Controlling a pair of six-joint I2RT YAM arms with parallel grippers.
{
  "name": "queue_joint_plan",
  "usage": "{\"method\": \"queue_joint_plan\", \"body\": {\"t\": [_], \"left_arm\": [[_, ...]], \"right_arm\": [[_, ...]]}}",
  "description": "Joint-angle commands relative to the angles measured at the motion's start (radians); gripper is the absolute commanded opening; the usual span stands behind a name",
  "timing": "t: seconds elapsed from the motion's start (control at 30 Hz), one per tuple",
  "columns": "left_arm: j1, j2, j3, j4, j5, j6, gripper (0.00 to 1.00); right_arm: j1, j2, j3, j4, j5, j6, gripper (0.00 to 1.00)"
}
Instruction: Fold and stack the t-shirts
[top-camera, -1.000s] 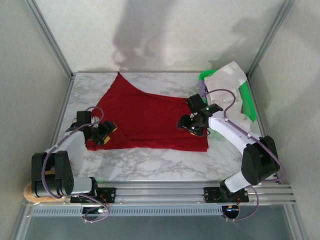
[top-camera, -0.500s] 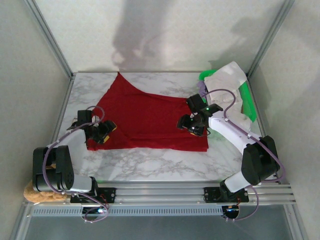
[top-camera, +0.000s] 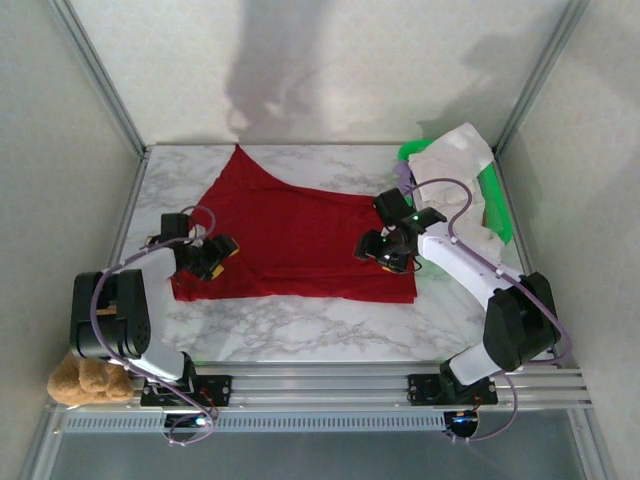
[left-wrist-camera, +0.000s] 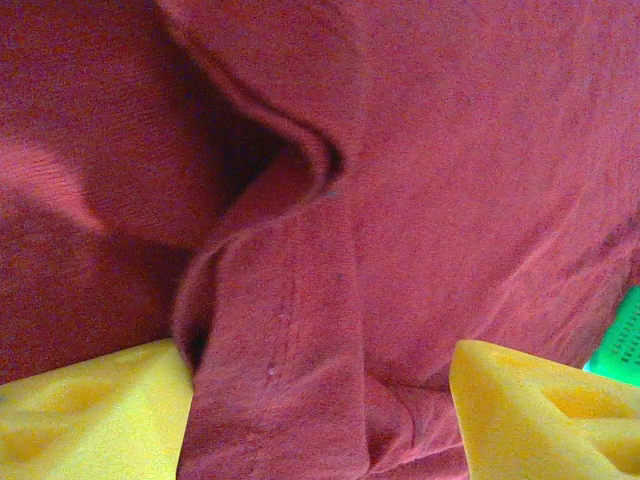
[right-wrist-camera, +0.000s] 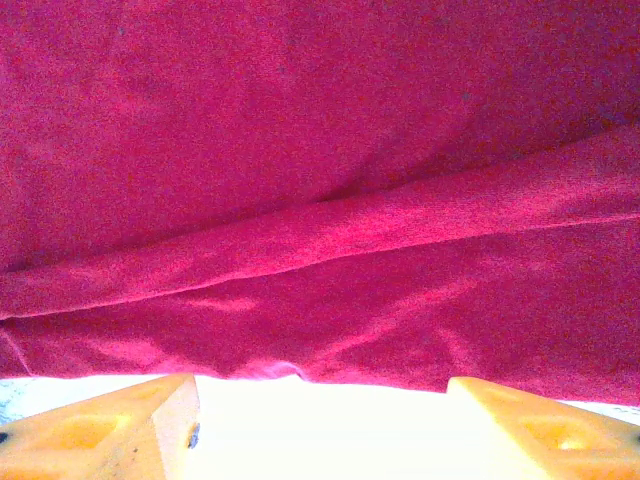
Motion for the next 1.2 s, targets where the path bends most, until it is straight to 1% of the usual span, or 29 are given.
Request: {"method": "queue_joint_plan", "body": {"t": [0.0, 0.03, 0.17, 0.33, 0.43, 0.57, 0.77, 0.87, 0.97, 1.0, 1.07, 1.17], "left_arm": [[-0.027, 0.025, 0.048, -0.016, 0.017, 0.043, 0.68], [-0.032, 0.03, 0.049, -0.009, 0.018, 0.041, 0.68], [-0.04, 0.046, 0.043, 0.054, 0.08, 0.006, 0.68], [-0.048, 0.081, 0.068, 0.092, 0.104, -0.019, 0.68], [-0.049, 0.125, 0.124, 0.067, 0.09, 0.007, 0.68], [-0.055, 0.188, 0.209, 0.063, 0.128, 0.0, 0.68], [-0.061, 0.253, 0.333, 0.039, 0.101, -0.066, 0.68], [-0.069, 0.279, 0.369, 0.069, 0.116, -0.093, 0.68], [-0.075, 0.328, 0.409, 0.129, 0.156, -0.148, 0.67], [-0.08, 0.326, 0.43, 0.119, 0.139, -0.149, 0.66], [-0.09, 0.287, 0.464, 0.063, 0.065, -0.112, 0.66], [-0.089, 0.212, 0.506, -0.071, -0.035, -0.028, 0.67]], "right_arm": [[0.006, -0.016, 0.018, -0.017, -0.007, -0.013, 0.67], [0.006, -0.016, 0.019, -0.019, -0.005, -0.014, 0.67], [0.006, -0.016, 0.021, -0.022, -0.003, -0.017, 0.67], [0.007, -0.018, 0.013, -0.023, 0.0, -0.021, 0.66], [0.007, -0.027, 0.013, -0.034, 0.007, -0.026, 0.66], [0.006, -0.063, 0.0, -0.051, 0.026, -0.027, 0.67], [0.007, -0.1, -0.057, -0.033, 0.016, -0.003, 0.67], [0.006, -0.095, -0.069, -0.024, 0.017, 0.0, 0.67], [0.007, -0.075, -0.065, -0.003, 0.011, -0.006, 0.67], [0.008, -0.06, -0.058, 0.003, 0.007, -0.009, 0.67], [0.015, -0.03, -0.043, 0.02, -0.003, -0.017, 0.66], [0.047, 0.025, -0.021, 0.061, -0.027, -0.017, 0.66]]}}
